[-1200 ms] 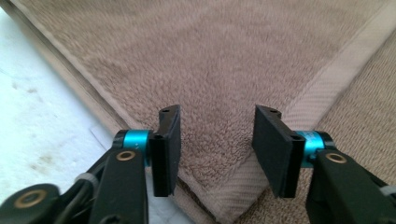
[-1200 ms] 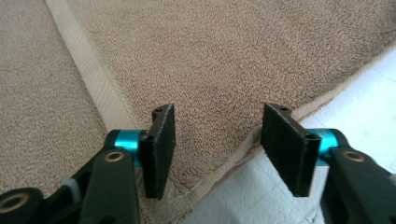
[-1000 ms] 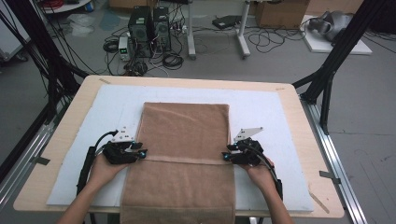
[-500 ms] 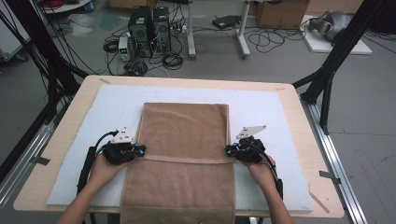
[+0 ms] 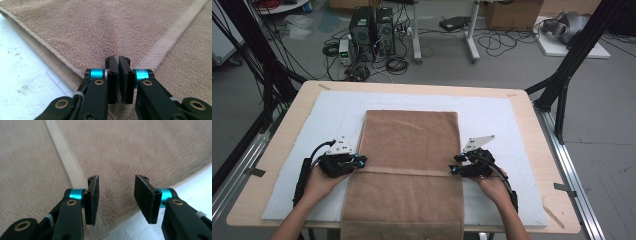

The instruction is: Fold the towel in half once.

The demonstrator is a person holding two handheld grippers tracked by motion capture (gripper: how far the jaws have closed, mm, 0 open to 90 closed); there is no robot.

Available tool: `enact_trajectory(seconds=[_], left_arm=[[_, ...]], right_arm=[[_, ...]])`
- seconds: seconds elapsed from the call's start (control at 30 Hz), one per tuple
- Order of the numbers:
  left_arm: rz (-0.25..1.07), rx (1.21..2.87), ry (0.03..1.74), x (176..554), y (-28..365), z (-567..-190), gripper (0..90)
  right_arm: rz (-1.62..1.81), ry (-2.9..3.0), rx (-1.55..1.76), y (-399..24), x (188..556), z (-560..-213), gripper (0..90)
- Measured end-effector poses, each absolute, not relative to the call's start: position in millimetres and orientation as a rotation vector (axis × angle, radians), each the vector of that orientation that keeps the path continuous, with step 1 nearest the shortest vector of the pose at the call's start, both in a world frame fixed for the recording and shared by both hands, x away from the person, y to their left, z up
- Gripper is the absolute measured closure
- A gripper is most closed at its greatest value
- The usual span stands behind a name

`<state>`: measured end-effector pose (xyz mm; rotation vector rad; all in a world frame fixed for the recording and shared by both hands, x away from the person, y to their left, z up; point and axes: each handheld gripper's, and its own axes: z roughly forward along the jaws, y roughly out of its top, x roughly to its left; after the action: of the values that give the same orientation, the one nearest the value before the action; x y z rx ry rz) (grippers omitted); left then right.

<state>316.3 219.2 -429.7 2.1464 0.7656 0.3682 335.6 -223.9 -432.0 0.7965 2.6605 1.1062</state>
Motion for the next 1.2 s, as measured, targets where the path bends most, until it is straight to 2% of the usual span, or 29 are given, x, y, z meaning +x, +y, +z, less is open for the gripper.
enact_trajectory(seconds=[0.07, 0.27, 0.4, 1.2], left_arm=[[0.364, 2.160, 0.768, 317.2, 218.4, -431.8, 85.7], [0.344, 2.177, 0.779, 319.8, 215.2, -436.9, 85.7], [0.340, 2.169, 0.778, 319.4, 216.7, -435.5, 85.8], [0.345, 2.099, 0.752, 298.0, 229.0, -413.6, 85.9]], right_arm=[[1.104, 2.656, 0.807, -223.5, 335.7, -438.3, 57.4], [1.107, 2.654, 0.809, -224.0, 335.7, -437.7, 77.9], [1.110, 2.656, 0.804, -223.8, 336.7, -436.3, 83.4], [1.290, 2.617, 0.773, -231.7, 317.7, -412.8, 84.8]])
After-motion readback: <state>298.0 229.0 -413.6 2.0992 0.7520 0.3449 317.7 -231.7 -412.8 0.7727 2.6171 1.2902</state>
